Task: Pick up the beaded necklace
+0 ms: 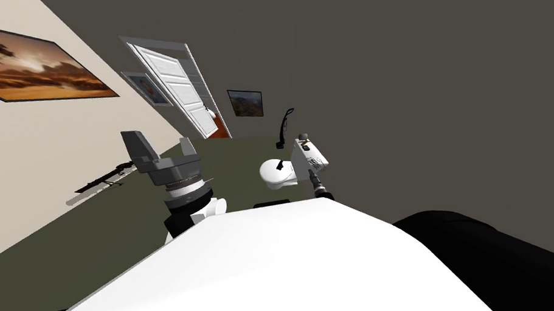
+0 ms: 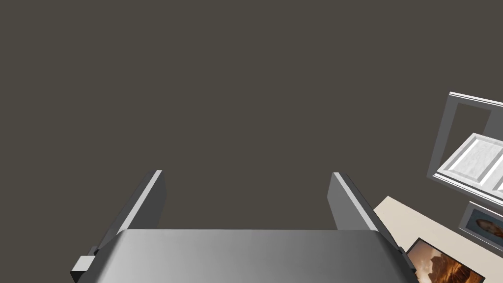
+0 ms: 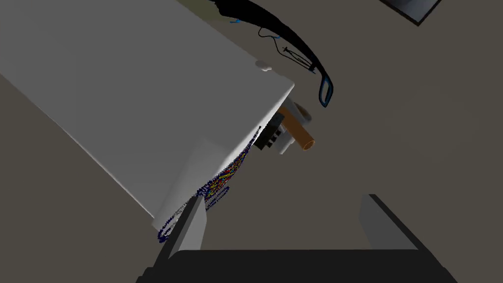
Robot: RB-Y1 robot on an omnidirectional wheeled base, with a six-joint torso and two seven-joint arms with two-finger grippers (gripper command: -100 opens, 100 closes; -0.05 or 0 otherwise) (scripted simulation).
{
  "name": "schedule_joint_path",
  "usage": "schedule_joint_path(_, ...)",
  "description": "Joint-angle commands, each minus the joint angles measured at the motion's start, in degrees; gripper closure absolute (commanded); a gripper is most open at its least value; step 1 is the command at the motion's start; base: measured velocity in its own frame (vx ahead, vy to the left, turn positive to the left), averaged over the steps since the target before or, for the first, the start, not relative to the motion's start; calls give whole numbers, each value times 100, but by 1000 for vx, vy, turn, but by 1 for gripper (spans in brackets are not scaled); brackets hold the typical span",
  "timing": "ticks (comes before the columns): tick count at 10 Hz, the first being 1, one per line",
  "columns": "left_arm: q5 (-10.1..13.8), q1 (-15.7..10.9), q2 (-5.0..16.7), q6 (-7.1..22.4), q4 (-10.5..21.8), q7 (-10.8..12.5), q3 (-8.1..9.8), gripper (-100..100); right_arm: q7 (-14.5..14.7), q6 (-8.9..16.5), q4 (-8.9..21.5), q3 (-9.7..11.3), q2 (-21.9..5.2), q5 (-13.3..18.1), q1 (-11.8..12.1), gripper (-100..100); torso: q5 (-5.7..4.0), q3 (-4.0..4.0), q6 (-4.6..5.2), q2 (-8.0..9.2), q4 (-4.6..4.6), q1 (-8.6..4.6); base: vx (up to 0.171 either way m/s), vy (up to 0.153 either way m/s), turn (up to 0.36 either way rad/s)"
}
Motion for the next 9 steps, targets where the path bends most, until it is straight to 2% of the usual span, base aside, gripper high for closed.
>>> schedule_joint_path(1, 0, 0, 0, 0, 0, 0, 0, 0, 31, 282, 173, 30, 41, 217, 18, -100, 0, 0, 0, 0, 0, 0, -39, -20, 62)
schedule_joint_path(2, 0, 1, 0, 0, 0, 0, 0, 0, 28, 413, 449, 33, 25, 404, 125, -100, 0, 0, 2, -1, 0, -1, -48, -11, 138)
schedule_joint_path(3, 0, 0, 0, 0, 0, 0, 0, 0, 28, 615, 460, 33, 25, 519, 125, -100, 1, 2, 1, 3, 1, 2, -40, -12, 68)
schedule_joint_path(4, 0, 1, 0, 0, 0, 0, 0, 0, 26, 769, 707, 38, 9, 699, 226, -100, 0, 0, 2, -1, 1, 2, -45, -12, 166)
schedule_joint_path(5, 0, 0, 0, 0, 0, 0, 0, 0, 26, 904, 753, 38, 9, 829, 226, -100, 0, 1, 0, 1, 1, 2, -35, -15, 63)
schedule_joint_path(6, 0, 1, 0, 0, 0, 0, 0, 0, 26, 990, 753, 38, 9, 829, 226, -100, 1, 0, 3, -2, 0, 1, -14, -7, -25)
schedule_joint_path(7, 0, 1, 0, 0, 0, 0, 0, 0, 24, 1178, 1036, 45, -7, 1104, 319, -100, 2, -3, 3, -7, -1, 4, -33, -4, 169)
schedule_joint_path(9, 0, 1, 0, 0, 0, 0, 0, 0, 24, 1358, 1052, 45, -7, 1146, 319, -100, 2, -2, 2, -4, 0, 2, -25, -8, 36)
